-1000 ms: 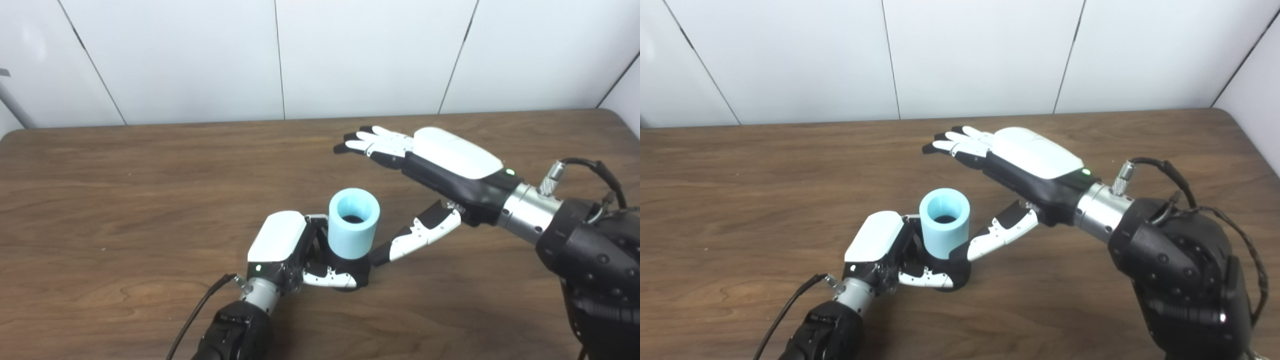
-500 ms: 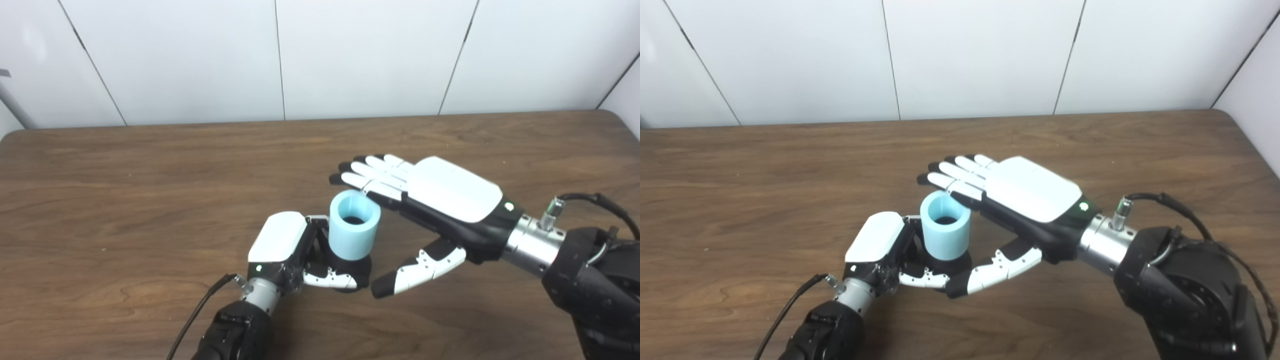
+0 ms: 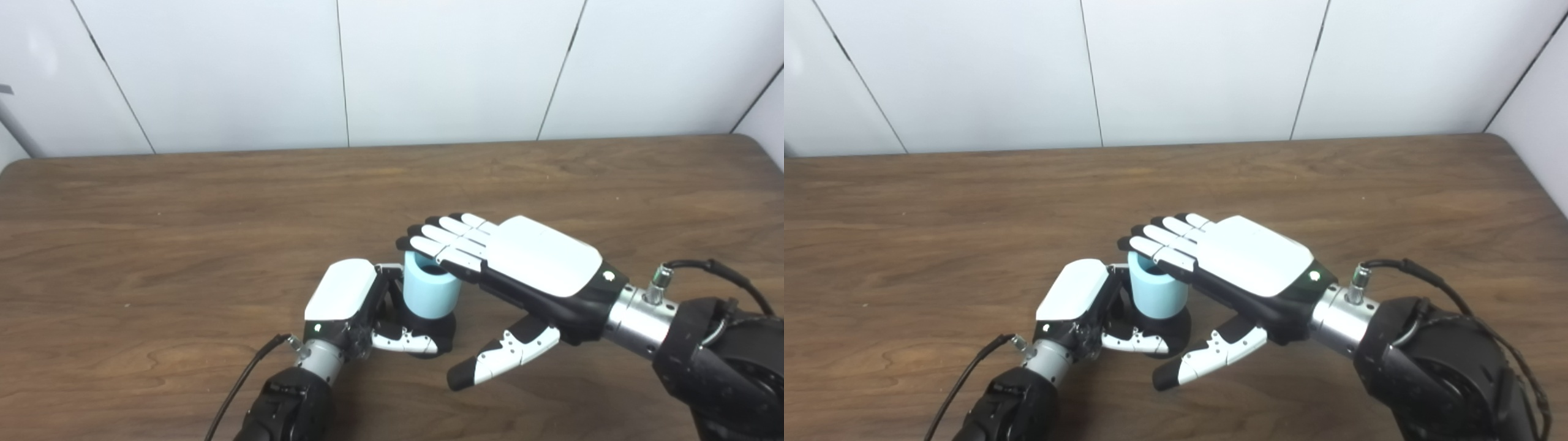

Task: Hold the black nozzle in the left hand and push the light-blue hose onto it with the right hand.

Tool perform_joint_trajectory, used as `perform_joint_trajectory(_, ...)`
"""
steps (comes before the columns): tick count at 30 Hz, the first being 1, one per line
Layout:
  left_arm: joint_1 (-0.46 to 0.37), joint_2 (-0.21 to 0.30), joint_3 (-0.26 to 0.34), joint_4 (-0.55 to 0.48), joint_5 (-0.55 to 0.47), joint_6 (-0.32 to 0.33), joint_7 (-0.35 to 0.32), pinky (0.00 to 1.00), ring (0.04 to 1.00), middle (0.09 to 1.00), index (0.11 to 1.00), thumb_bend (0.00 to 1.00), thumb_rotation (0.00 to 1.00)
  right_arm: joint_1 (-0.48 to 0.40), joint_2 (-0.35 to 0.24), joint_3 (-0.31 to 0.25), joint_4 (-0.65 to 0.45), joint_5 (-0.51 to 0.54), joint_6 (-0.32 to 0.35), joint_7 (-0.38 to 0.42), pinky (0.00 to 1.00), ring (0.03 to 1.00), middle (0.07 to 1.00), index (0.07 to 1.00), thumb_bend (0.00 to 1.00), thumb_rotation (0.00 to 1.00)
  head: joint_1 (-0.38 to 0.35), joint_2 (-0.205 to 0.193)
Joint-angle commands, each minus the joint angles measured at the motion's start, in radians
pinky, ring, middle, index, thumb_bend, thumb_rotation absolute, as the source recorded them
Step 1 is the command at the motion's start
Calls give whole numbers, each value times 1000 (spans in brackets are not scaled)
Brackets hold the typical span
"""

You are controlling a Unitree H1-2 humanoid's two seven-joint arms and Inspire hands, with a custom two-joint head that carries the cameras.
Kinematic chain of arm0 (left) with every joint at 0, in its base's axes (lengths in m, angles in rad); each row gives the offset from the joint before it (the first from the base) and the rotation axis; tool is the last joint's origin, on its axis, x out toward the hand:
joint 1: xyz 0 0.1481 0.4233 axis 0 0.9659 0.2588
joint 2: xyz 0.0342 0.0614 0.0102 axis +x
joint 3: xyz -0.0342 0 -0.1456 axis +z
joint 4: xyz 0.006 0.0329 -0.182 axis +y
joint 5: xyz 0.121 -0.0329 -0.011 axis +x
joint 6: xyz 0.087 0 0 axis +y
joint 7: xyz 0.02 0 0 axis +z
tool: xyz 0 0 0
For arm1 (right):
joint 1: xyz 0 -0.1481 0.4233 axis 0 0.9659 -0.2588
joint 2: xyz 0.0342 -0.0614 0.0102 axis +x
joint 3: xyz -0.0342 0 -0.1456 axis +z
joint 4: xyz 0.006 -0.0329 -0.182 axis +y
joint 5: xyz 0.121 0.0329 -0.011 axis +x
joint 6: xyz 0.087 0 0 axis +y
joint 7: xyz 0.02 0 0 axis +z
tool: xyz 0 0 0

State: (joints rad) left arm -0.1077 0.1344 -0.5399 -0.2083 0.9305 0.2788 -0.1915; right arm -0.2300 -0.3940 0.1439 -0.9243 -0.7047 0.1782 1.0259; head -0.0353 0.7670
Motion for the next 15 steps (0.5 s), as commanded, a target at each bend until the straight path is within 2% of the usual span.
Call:
perform_joint_trajectory(1,65,18,-29,65,2,58,-111,363,395,463,508,501,0,-14,6,-18,-26,3,-29,-7,1000,1000,1000,987,756,1000,0,0)
perform_joint_trajectory(15,65,24,-28,67,0,52,-114,371,381,453,483,502,0,-3,41,-47,-26,-12,-83,49,1000,1000,1000,985,733,1000,-1,5)
